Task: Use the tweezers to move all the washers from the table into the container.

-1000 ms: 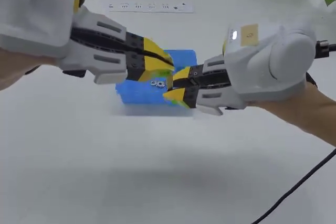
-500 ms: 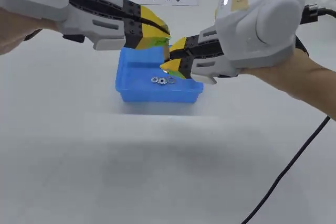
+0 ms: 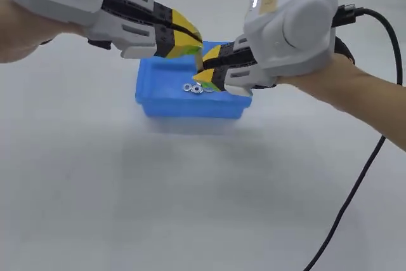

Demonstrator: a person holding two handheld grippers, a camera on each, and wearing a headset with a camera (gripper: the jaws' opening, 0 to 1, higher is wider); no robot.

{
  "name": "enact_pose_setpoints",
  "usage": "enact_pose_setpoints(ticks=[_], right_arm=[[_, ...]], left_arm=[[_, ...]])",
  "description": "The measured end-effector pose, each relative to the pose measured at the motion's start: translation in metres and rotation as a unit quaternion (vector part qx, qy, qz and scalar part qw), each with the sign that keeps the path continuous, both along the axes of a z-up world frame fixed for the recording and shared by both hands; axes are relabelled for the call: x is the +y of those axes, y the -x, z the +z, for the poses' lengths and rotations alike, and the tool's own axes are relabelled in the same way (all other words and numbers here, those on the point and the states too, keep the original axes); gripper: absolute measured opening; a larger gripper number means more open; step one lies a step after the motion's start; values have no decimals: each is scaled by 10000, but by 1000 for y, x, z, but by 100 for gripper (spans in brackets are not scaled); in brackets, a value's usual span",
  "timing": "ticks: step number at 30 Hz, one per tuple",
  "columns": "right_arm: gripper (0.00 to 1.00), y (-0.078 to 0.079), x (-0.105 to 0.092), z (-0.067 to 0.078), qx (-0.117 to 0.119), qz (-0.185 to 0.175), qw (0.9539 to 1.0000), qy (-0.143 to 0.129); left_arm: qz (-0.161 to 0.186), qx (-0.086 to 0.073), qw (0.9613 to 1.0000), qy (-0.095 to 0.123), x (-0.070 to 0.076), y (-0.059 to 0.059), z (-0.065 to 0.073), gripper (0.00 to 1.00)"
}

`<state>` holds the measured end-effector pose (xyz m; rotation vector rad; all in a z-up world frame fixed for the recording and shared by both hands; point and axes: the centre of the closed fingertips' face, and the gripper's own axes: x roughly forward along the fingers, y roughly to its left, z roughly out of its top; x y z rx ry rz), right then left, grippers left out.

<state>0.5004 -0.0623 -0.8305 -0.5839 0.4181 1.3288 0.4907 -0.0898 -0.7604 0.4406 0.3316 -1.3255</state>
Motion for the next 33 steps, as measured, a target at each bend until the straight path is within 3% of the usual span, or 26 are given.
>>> enact_pose_setpoints(ticks=[8, 16, 26, 33], right_arm=[[11, 1, 0, -12, 76, -28, 9999, 130], [13, 4, -3, -13, 102, -104, 9997, 175], [13, 2, -6, -1, 202, -278, 9994, -76], [12, 4, -8, 12, 159, -301, 9992, -212]], left_arm=[[4, 138, 9999, -81, 5, -7, -14, 6], [0, 96, 9998, -153, 5, -10, -17, 6], [-5, -106, 9999, 47, -1, -5, 7, 6], [46, -198, 9998, 65, 7, 0, 18, 6]])
